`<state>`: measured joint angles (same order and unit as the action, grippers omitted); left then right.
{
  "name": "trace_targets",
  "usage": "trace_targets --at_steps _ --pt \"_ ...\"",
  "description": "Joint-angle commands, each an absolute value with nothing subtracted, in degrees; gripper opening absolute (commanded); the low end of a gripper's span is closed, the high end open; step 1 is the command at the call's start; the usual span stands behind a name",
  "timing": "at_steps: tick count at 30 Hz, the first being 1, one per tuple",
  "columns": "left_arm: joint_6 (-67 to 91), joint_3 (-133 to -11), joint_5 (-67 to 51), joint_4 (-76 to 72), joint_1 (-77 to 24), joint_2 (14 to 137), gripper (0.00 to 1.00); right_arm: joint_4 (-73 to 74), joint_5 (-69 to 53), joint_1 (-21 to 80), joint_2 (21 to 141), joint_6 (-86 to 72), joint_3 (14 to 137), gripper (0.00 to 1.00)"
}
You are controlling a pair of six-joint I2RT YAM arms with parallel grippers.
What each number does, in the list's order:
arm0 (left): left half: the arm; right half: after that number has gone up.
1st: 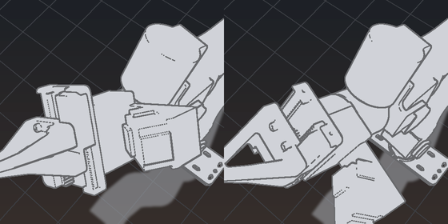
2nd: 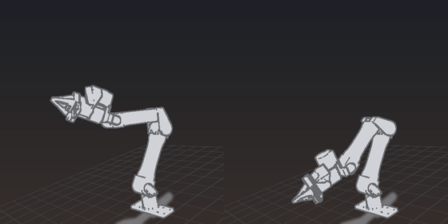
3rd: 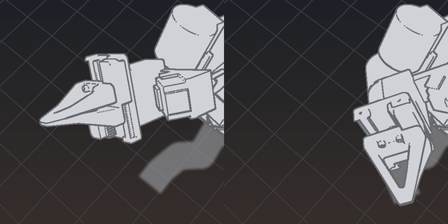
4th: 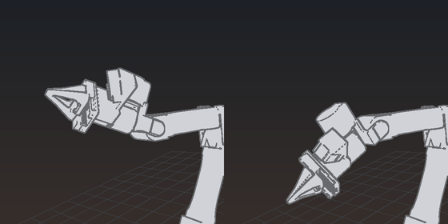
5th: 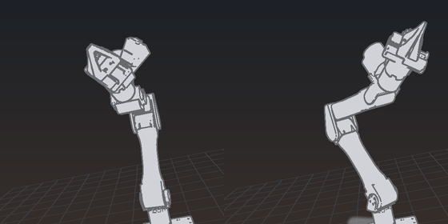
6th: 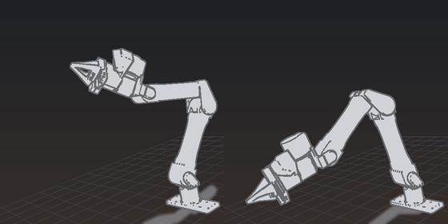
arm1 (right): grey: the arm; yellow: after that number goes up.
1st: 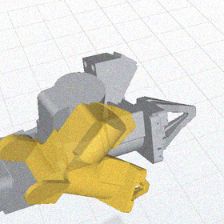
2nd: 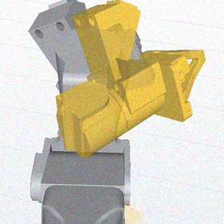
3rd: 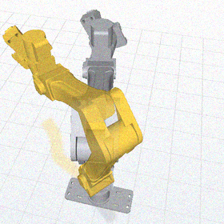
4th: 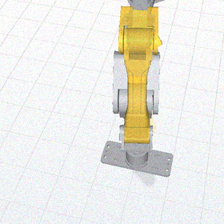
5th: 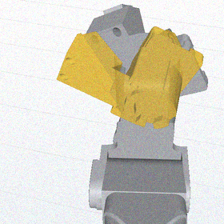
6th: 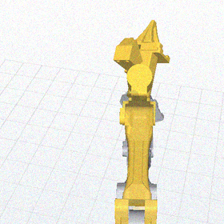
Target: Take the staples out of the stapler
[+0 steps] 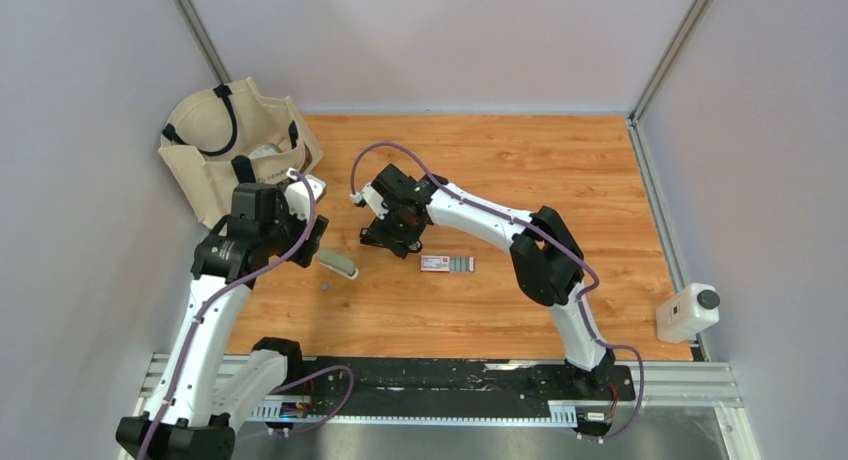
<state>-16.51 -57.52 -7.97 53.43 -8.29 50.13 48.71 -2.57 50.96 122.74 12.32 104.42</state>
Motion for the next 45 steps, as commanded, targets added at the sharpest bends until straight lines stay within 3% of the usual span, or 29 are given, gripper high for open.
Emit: trace_targets --at_steps 1,6,11,15,21,22,28,34,45 --pt "-16.1 -58.0 -5.6 52.5 -9.7 48.6 0.75 47.9 -2.5 51.2 123.9 13.7 106.9 0.74" --pt "-16.1 -57.5 -5.7 52.6 -10.5 49.3 0.78 46.6 -1.4 51.1 125.9 14.0 108.5 0.65" --pt "-16.1 -57.1 -5.5 51.9 -10.8 49.5 0.79 46.1 -1.7 51.0 126.6 12.7 109.3 0.45" --pt "-15.8 -56.3 -4.8 50.5 -11.0 49.4 0.78 45.2 -2.4 51.2 125.7 11.4 108.4 0.36" --pt "-16.5 -55.5 -4.4 48.7 -14.4 49.7 0.75 41.8 -0.5 51.1 122.0 6.4 104.2 0.02" --pt "-16.3 -55.5 -4.5 48.4 -14.8 50.5 0.75 41.2 -0.2 51.1 121.5 5.2 103.5 0.0" --pt "-15.3 -57.2 -4.7 46.9 -19.3 57.2 0.74 34.2 2.2 50.4 113.6 -8.2 93.7 0.0" --pt "-14.0 -59.9 -6.4 43.9 -23.4 63.0 0.75 12.8 -0.8 50.0 98.3 -23.7 72.7 0.0" --pt "-10.9 -58.3 -14.7 37.9 -25.1 66.4 0.71 6.0 4.4 49.6 94.5 -32.0 69.9 0.0"
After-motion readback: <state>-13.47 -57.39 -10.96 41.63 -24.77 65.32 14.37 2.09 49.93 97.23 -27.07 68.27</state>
